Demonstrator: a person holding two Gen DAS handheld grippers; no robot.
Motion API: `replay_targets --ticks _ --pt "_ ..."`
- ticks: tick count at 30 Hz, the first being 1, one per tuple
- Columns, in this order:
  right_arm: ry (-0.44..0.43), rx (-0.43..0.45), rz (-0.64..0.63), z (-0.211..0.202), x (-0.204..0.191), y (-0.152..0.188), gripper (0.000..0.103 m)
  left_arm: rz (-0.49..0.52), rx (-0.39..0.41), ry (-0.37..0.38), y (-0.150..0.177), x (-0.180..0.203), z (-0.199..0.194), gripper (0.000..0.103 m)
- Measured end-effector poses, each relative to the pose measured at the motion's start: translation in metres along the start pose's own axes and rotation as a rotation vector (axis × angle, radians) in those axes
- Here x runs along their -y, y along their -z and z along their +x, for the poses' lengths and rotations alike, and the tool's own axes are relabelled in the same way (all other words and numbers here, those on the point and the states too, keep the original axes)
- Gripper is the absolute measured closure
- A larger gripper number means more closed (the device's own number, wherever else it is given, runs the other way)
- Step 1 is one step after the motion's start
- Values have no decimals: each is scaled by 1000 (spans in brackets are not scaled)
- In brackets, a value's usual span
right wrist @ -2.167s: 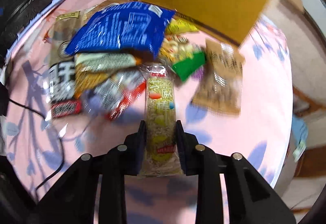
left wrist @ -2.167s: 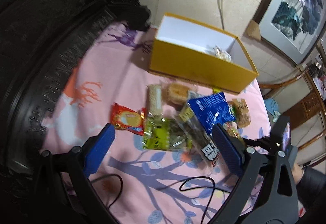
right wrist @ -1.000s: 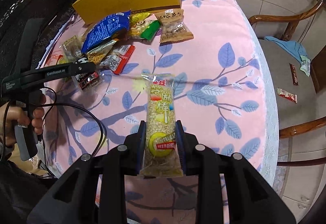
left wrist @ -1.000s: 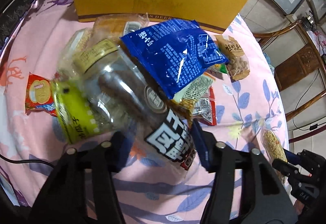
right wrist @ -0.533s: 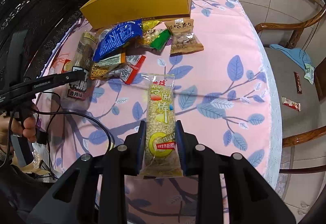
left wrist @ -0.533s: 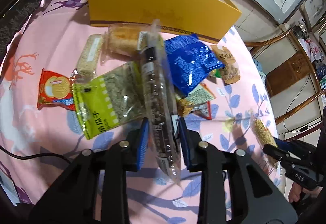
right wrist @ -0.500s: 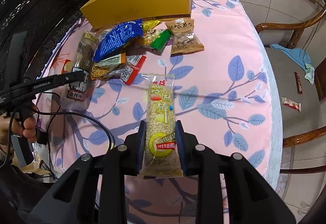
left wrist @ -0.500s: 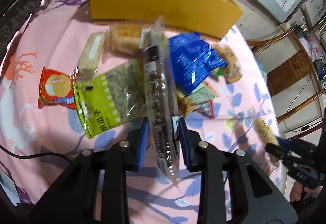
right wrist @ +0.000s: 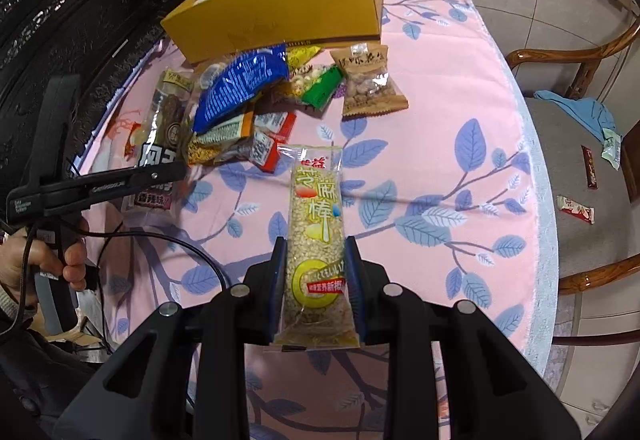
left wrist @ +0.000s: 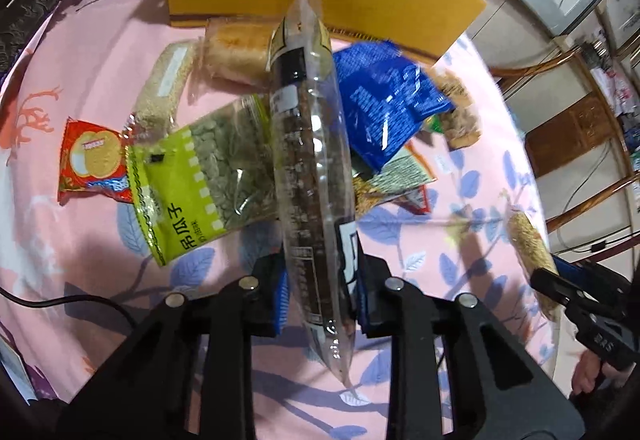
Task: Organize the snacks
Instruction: 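Lift both packets over the yellow box and open both grippers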
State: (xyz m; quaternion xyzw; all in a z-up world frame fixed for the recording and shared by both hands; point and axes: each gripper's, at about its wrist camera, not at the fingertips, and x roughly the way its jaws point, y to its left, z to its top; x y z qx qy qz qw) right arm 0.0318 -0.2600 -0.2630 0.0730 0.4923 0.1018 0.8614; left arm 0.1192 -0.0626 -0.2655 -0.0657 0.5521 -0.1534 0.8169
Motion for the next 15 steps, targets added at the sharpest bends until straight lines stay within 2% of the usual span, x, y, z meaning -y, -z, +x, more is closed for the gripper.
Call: replay_targets --ticks 9,15 --pt "-42 51 -1 -16 -5 -23 74 -26 107 33 -10 -6 -53 78" --pt "-68 149 -39 -42 -18 -60 74 16 217 39 -36 4 -102 78"
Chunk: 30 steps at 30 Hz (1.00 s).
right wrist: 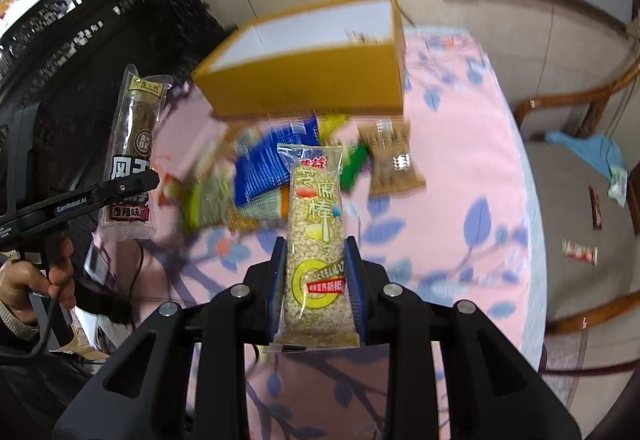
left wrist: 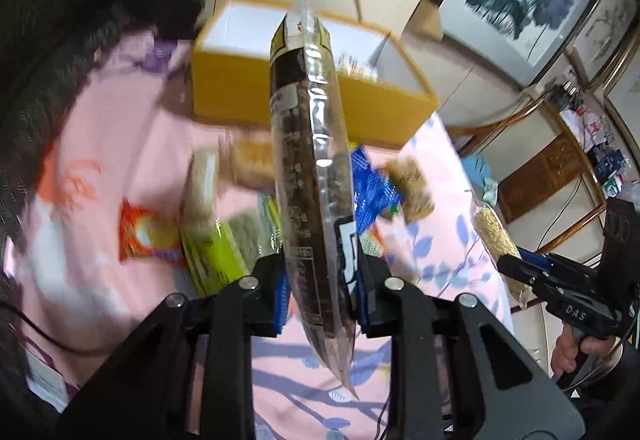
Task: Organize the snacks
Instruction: 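Lift both packets over the yellow box and open both grippers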
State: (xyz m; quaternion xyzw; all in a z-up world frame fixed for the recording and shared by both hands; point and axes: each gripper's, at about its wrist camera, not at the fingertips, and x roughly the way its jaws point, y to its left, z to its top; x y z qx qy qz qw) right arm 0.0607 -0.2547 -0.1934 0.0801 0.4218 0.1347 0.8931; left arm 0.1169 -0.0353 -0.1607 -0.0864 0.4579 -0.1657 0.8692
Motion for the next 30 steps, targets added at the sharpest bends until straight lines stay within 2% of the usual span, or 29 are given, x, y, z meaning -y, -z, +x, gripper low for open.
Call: replay_targets --ticks 8,14,18,25,26,27,28,29,30 --pt "-24 179 -70 -25 -18 -90 74 55 141 34 -70 19 -39 78" --pt "-7 296 -101 -35 -28 -153 74 76 222 71 -133 29 -49 78" --pt "0 334 -113 -27 -28 -191 74 77 258 86 -175 30 -44 78" --pt "35 361 -146 2 -33 -245 74 114 286 33 -241 34 -16 76" --pt "42 364 -153 9 -35 -254 73 112 286 28 -247 34 -11 72" --pt "55 369 -161 11 -37 -257 66 97 288 1 -254 33 -7 49" --pt "92 378 -175 12 -41 -262 48 77 291 -26 -258 32 -6 35" --pt "113 391 -181 10 -45 -264 41 46 310 -42 -261 29 -9 28" --pt "117 408 -185 7 -47 -265 40 36 321 -24 -263 28 -12 28"
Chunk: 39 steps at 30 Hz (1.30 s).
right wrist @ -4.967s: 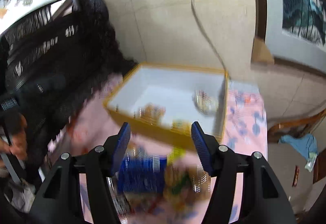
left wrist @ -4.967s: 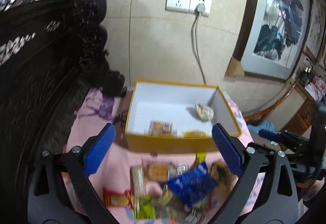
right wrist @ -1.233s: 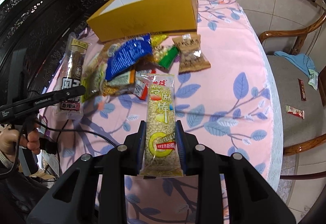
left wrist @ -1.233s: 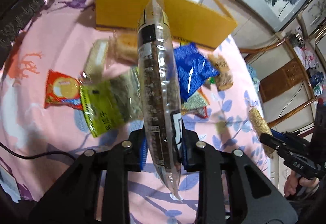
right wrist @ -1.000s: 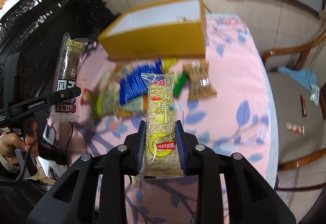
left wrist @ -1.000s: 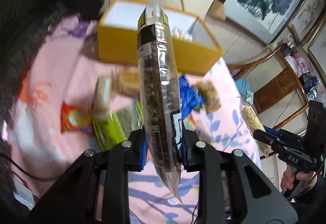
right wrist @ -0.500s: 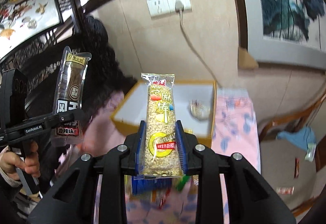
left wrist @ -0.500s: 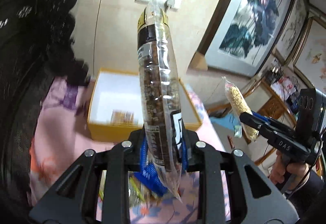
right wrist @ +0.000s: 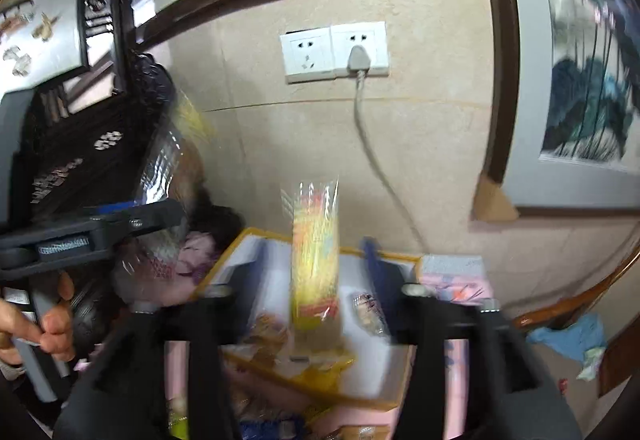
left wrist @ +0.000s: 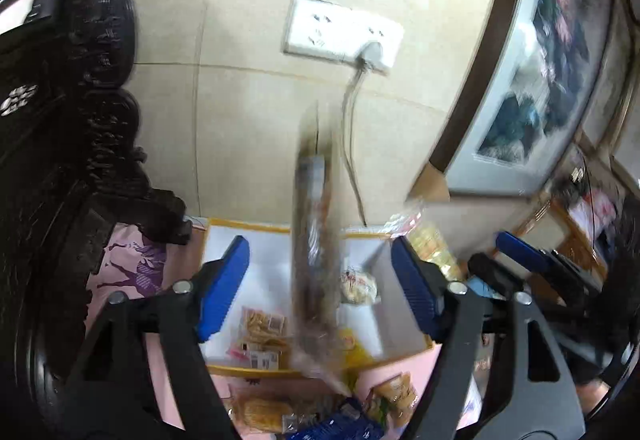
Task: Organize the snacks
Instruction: 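Return both grippers to the pile, right gripper approaching the brown peanut packet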
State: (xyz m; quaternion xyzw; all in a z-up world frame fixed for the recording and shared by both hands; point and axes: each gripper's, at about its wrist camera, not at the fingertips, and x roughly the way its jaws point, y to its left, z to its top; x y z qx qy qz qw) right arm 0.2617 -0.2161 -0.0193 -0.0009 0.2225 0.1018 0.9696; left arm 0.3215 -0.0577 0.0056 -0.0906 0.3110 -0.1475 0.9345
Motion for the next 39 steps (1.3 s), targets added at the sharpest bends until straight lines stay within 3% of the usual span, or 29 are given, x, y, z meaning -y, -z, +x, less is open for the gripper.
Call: replay_targets --ticks 6,13,20,22,23,25,28,34,39 --pt "-26 7 7 -16 -3 2 40 -16 27 27 7 -7 -21 23" --pt "-51 -61 49 -20 -2 30 40 -17 21 18 28 -11 -37 21" --pt "-46 -104 65 -25 1 51 39 -9 23 -30 51 -11 -56 14" --pt "-35 -128 66 -28 3 59 32 -4 23 -49 59 -10 -61 11" --pt "-17 -143 67 -30 6 67 28 -5 21 -71 68 -10 -65 9" --pt "7 -156 68 -34 9 79 9 -18 11 -97 82 -12 -71 8" --pt "43 -185 73 -42 16 106 1 -50 -18 -126 103 -17 -77 6" --pt "176 -368 110 -39 29 178 1 -105 -82 -183 158 -28 -89 5" --pt "146 -471 91 -24 34 227 1 -95 -136 -263 201 -32 -97 3"
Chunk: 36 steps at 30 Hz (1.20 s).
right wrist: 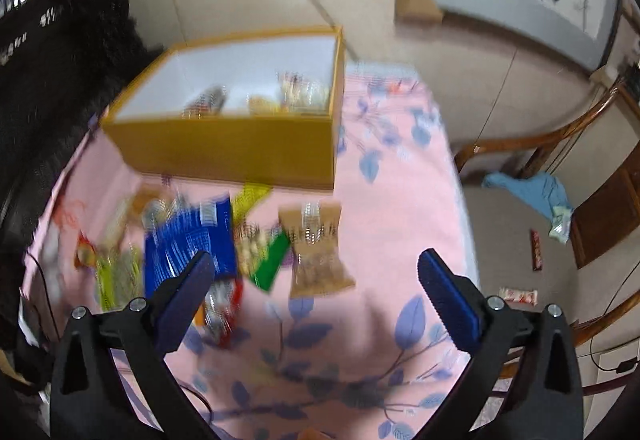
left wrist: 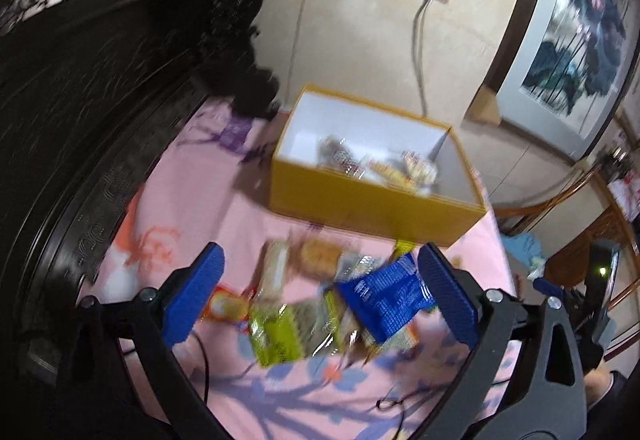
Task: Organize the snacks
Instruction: 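Return both grippers to the pile, right gripper approaching the brown peanut packet, then grasp the brown peanut packet with the right gripper while the left approaches the green bag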
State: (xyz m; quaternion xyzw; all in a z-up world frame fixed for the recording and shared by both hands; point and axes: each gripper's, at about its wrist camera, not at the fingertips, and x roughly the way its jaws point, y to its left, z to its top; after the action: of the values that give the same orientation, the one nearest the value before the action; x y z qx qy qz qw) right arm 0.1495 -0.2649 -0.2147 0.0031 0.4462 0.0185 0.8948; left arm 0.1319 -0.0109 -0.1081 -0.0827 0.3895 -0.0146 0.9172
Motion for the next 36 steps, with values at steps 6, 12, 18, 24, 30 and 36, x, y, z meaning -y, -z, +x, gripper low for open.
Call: replay_targets --ticks 6,12,18,24,30,36 --pt "0 -84 84 48 19 4 1 -5 -66 -21 31 -16 0 3" --pt "14 -133 50 86 21 -11 21 -67 -111 -8 39 -30 1 3" --pt "2 -158 -49 109 7 -17 26 -103 -137 -23 34 -40 4 3" --pt "-29 -199 -81 126 -1 -17 61 -152 -137 -69 32 -63 10 3" --pt "-55 -175 26 114 13 5 65 -175 -175 -126 39 -80 29 3" --pt "-70 -161 33 92 19 42 65 -140 -241 -144 53 -78 58 3"
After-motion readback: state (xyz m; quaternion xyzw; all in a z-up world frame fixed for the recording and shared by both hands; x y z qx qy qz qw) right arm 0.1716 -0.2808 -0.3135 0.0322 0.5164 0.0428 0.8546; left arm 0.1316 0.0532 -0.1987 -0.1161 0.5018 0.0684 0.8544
